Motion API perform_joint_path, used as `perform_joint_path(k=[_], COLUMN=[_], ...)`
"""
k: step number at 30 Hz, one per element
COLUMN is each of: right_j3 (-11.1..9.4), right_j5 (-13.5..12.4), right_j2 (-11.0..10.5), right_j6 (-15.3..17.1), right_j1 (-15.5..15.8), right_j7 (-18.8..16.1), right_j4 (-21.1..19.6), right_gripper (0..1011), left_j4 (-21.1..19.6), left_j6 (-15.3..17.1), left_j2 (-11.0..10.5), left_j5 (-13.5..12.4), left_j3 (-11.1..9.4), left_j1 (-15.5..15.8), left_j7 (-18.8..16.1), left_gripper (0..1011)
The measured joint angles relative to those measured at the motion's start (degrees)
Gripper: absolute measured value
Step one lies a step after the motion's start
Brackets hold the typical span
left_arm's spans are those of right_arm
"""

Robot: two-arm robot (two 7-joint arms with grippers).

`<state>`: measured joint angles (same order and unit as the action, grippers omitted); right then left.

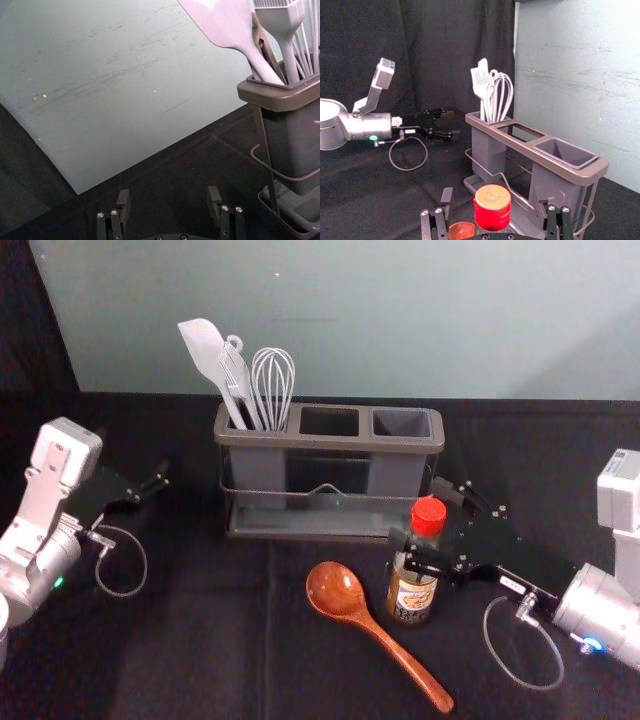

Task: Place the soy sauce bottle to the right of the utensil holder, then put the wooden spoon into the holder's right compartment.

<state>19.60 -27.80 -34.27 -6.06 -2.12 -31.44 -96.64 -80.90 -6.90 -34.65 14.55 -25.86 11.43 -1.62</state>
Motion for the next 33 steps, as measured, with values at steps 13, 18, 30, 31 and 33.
perform_joint_path(k=[13,18,30,31,33], right_j3=[-0.11,-0.14,-0.19,-0.19,-0.19], right_j5=[-0.05,-0.07,-0.10,-0.11,-0.12], right_j2=[-0.16,-0.18,-0.23,-0.23,-0.25], right_j6=[-0.10,-0.12,-0.19,-0.20,-0.21], right_j1=[0.14,0.16,0.22,0.22,0.23], right_j7=[0.00,0.01,0.02,0.02,0.02], right_j4=[-0.09,-0.12,-0.16,-0.16,-0.16], right_gripper=[916,787,409,398,388], left_j4=[0.00,0.00,0.00,0.00,0.00], left_j6=[0.00,0.00,0.00,0.00,0.00], left_j2=[0.00,0.00,0.00,0.00,0.00], left_j5=[0.00,0.00,0.00,0.00,0.00], left_j3=[0.00,0.00,0.00,0.00,0.00], left_j1=[0.00,0.00,0.00,0.00,0.00], left_j7=[0.00,0.00,0.00,0.00,0.00], left_gripper=[1005,1005,1005,1005,1005])
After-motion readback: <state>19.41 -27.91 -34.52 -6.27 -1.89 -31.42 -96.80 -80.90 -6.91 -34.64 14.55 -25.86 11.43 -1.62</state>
